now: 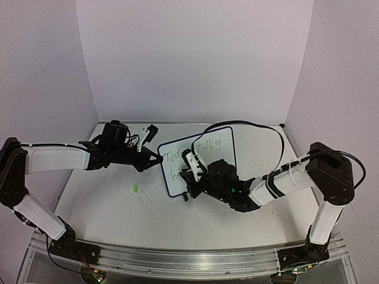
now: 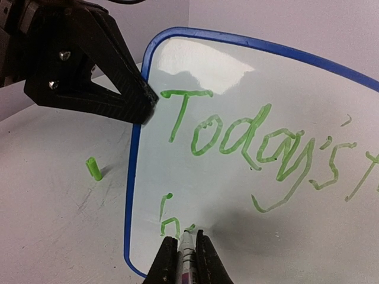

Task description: Write a sentence on the whiteboard

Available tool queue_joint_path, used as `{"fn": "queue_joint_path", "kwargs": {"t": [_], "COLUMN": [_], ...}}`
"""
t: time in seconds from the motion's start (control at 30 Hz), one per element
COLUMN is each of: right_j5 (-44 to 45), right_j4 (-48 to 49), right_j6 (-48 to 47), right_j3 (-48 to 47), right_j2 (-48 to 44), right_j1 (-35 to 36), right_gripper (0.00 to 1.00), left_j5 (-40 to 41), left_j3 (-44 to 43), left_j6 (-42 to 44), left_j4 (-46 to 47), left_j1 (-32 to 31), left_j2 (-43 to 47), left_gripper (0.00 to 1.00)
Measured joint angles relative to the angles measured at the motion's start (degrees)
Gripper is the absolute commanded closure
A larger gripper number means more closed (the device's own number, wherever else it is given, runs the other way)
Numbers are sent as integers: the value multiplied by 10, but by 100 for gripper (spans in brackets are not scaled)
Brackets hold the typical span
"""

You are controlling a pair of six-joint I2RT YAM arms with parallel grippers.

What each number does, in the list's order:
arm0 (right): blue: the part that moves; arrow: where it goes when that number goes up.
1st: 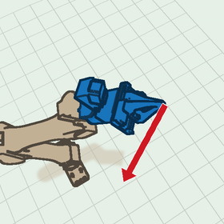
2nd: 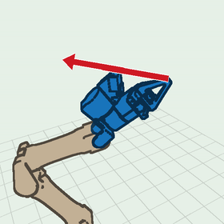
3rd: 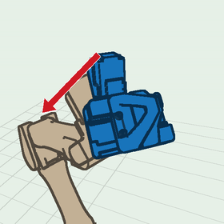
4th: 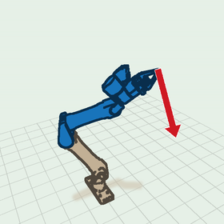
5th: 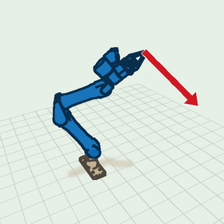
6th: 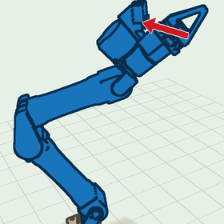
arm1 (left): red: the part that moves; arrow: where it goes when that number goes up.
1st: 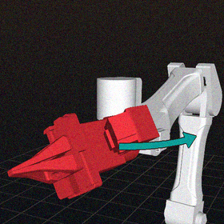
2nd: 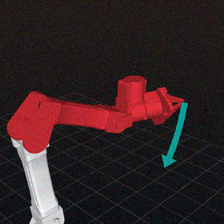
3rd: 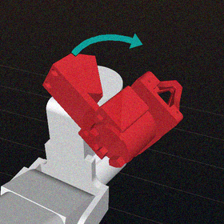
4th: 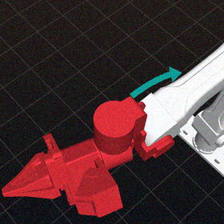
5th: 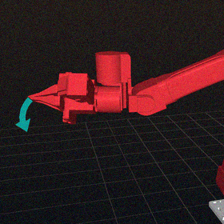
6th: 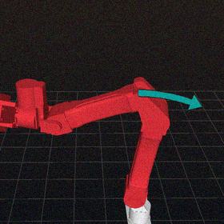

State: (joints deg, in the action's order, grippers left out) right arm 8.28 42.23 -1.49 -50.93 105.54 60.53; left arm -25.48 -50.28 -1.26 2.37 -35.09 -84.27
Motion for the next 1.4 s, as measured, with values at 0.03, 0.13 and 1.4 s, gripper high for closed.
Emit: {"fn": "queue_joint_path", "kwargs": {"t": [0.03,0.13,1.4], "right_j5": [0,1,43], "right_j4": [0,-2,20], "right_j6": [1,3,4], "right_j3": [1,4,18], "right_j2": [0,0,0], "right_j1": [0,0,5], "right_gripper": [100,100,100], "left_j5": [0,0,0], "left_j3": [0,0,0], "left_j6": [0,0,0], "left_j4": [0,0,0], "left_j1": [0,0,0], "left_j2": [0,0,0], "left_gripper": [100,100,100]}}
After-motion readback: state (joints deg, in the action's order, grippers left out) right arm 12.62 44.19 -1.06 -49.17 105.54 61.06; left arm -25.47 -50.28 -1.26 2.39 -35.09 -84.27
